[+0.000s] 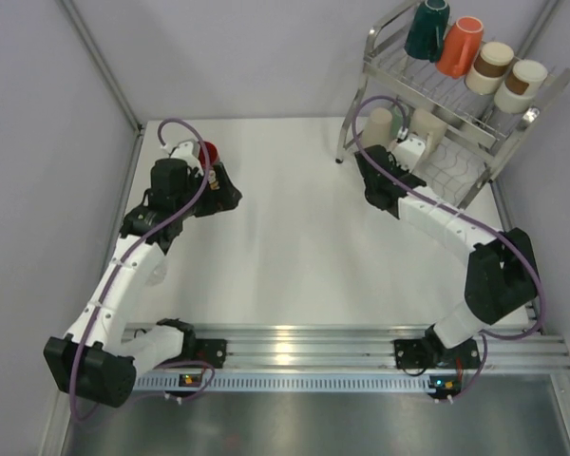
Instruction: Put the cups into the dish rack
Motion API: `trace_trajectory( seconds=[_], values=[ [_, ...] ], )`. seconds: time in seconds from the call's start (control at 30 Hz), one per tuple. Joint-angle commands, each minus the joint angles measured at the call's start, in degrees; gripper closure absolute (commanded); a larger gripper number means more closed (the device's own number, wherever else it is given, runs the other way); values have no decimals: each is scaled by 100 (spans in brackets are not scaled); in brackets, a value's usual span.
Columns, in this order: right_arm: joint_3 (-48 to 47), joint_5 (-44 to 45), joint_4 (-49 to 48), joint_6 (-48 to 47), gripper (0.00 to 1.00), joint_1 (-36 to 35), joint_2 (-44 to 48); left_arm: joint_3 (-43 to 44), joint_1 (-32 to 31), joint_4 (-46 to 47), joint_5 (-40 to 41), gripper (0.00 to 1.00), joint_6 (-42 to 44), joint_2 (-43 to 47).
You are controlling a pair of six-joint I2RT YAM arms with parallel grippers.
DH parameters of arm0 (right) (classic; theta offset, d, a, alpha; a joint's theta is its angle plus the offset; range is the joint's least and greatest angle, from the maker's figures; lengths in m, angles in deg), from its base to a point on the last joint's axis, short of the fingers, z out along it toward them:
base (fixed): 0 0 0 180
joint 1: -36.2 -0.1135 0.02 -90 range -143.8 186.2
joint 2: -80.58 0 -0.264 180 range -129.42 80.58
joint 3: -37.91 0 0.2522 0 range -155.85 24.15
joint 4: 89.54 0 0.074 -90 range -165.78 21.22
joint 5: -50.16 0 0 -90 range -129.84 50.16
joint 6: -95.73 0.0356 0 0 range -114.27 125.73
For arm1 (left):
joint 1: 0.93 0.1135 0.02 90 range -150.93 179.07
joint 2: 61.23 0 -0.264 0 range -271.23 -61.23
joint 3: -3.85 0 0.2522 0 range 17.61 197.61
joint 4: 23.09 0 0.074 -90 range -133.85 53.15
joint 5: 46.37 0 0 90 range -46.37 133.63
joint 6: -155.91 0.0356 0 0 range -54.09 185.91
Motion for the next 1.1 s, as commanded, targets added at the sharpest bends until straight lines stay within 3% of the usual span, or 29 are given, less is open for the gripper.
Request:
trace_trajectory(
  seconds=[0.0, 0.47, 1.07],
  values=[
    [-406, 663, -314, 489, 100, 146, 64, -107, -15, 101, 20, 2, 100, 269],
    [-301, 944, 284, 1606, 100, 664, -129, -336, -15, 92, 12, 2, 74, 656],
    [-511, 883, 188, 1553, 100, 1306, -604, -459, -6, 92, -41, 2, 21, 753]
  ],
)
